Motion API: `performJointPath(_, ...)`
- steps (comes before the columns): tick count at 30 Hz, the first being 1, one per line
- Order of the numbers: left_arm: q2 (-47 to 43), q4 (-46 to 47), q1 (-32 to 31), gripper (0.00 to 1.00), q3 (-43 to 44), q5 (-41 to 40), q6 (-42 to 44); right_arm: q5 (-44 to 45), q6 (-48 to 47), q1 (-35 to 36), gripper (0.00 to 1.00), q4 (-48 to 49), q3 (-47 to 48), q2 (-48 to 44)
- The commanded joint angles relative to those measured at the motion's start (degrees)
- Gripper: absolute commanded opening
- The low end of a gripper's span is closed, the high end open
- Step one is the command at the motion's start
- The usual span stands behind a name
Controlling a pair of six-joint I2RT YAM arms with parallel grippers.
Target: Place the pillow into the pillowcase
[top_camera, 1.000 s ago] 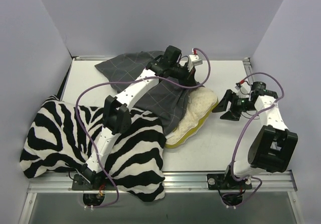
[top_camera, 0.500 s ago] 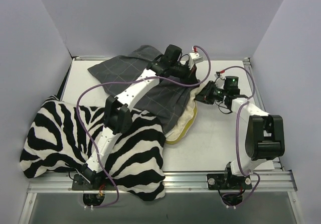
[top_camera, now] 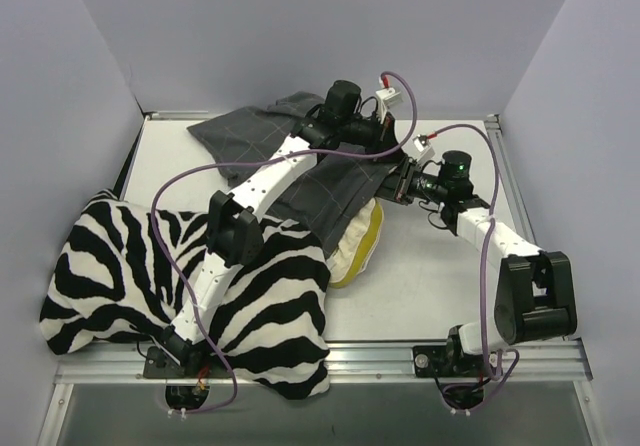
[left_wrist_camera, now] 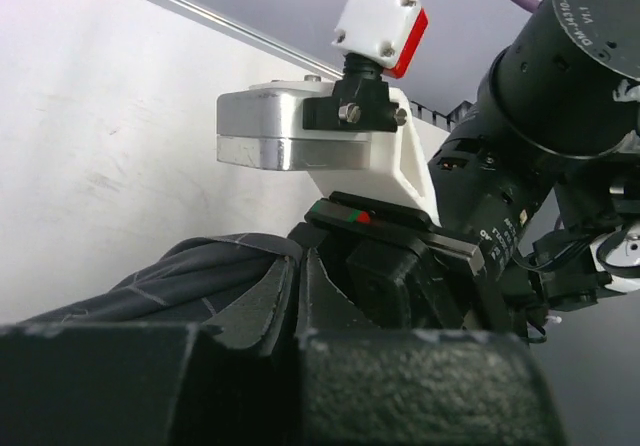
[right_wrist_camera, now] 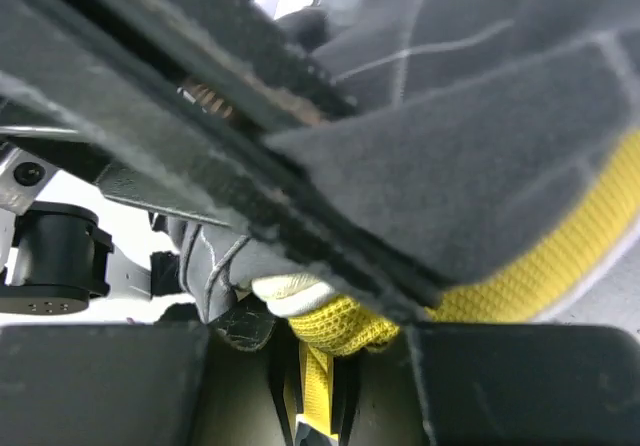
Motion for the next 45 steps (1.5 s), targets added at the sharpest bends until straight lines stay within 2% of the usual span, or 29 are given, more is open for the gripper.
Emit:
performJointPath(1, -0.18, 2.33, -4.59, 0.04, 2.9, 7.71, -2.35, -3.91, -3.5, 2.3, 0.0, 0.62, 1.46, -0.92)
performJointPath(3, -1.58, -0.49, -5.21, 0.0, 1.67, 11.14, -1.29, -2.32, 0.19, -2.09, 0.0, 5.09, 1.81, 0.32)
performJointPath(7, -9.12, -4.0, -5.73, 0.0, -10.17, 13.96, 5.11, 2.59, 7.23, -8.85, 0.0, 10.11, 3.57, 4.0)
performJointPath(10, -9.67, -11.81, -7.67, 0.0, -9.5, 15.63, 11.28, 5.94, 9.52, -10.19, 0.0, 10.12, 5.41, 5.85)
performJointPath(13, -9.15, -12.02, -7.85, 0.04, -8.09, 15.02, 11.64, 9.54, 12.16, -10.45, 0.0, 10.21, 6.82, 7.44)
performJointPath(16, -9.23, -12.02, -8.37, 0.25, -8.0, 13.0, 16.2, 12.89, 14.27, -11.15, 0.0, 8.8, 7.35, 9.28)
performJointPath(17, -9.32, -12.11, -8.29, 0.43, -7.83, 12.47, 16.82, 13.24, 15.15, -11.42, 0.0, 8.97, 7.53, 9.81)
performJointPath(19, -8.97, -12.11, -8.29, 0.59, -7.13, 12.38, 16.56, 13.59, 17.95, -12.21, 0.0, 9.94, 7.61, 11.04)
performJointPath(20, -9.05, -12.11, -8.29, 0.83, -6.86, 12.29, 16.21, 13.94, 18.14, -12.39, 0.0, 9.86, 7.7, 11.13)
performJointPath(21, -9.32, -12.28, -8.11, 0.95, -6.77, 11.59, 15.86, 14.03, 18.06, -12.65, 0.0, 9.68, 7.88, 11.31)
performJointPath(22, -10.01, -13.15, -7.94, 0.96, -6.77, 10.46, 15.77, 14.21, 17.45, -12.82, 0.0, 8.29, 8.58, 11.4)
performJointPath(25, -12.64, -14.3, -6.09, 0.97, -9.75, 5.8, 15.24, 15.44, 17.18, -14.67, 0.03, 7.05, 9.98, 12.27)
performJointPath(28, -15.98, -15.01, -3.81, 0.97, -14.06, -2.1, 16.56, 12.83, 15.18, -16.69, 0.24, 3.56, 14.18, 14.38)
performJointPath(29, -16.61, -15.18, -3.28, 0.96, -15.02, -4.13, 16.82, 11.5, 12.55, -16.69, 0.27, -0.13, 16.21, 14.99)
performJointPath(30, -17.22, -15.53, -2.41, 0.94, -15.73, -9.54, 18.13, 10.44, 10.0, -16.61, 0.31, -4.6, 17.62, 15.7)
performJointPath(31, -17.92, -17.19, -2.22, 0.88, -16.61, -12.64, 19.45, 9.48, 7.53, -16.61, 0.35, -12.83, 18.42, 15.53)
performJointPath(32, -18.19, -18.34, -2.22, 0.85, -17.05, -15.19, 21.03, 9.2, 1.51, -16.61, 0.48, -16.82, 18.95, 15.27)
performJointPath(33, -18.28, -19.48, -2.13, 0.81, -17.4, -17.92, 24.26, 9.55, -1.51, -17.04, 0.54, -21.3, 19.21, 14.66)
performJointPath(34, -18.37, -22.02, -2.13, 0.76, -17.84, -18.64, 25.77, 9.99, -5.55, -17.22, 0.58, -31.26, 19.65, 14.56)
performJointPath(36, -18.46, -24.84, -2.22, 0.76, -19.68, -20.31, 28.23, 12.27, -14.32, -18.79, 0.68, -39.41, 20.09, 13.78)
performJointPath(37, -18.46, -25.64, -2.31, 0.76, -20.3, -21.71, 28.68, 12.89, -16.64, -19.59, 0.75, -46.76, 20.18, 13.68)
performJointPath(40, -17.85, -26.96, -3.01, 0.74, -22.85, -24.44, 30.09, 13.77, -24.03, -21.52, 0.75, -57.01, 18.43, 12.37)
performJointPath(43, -16.0, -26.87, -3.71, 0.67, -23.39, -24.63, 30.97, 9.22, -25.72, -20.92, 0.72, -60.02, 13.69, 9.91)
performJointPath(45, -14.16, -26.96, -4.07, 0.66, -22.6, -24.19, 31.5, 5.87, -24.05, -19.34, 0.71, -59.93, 10.97, 9.81)
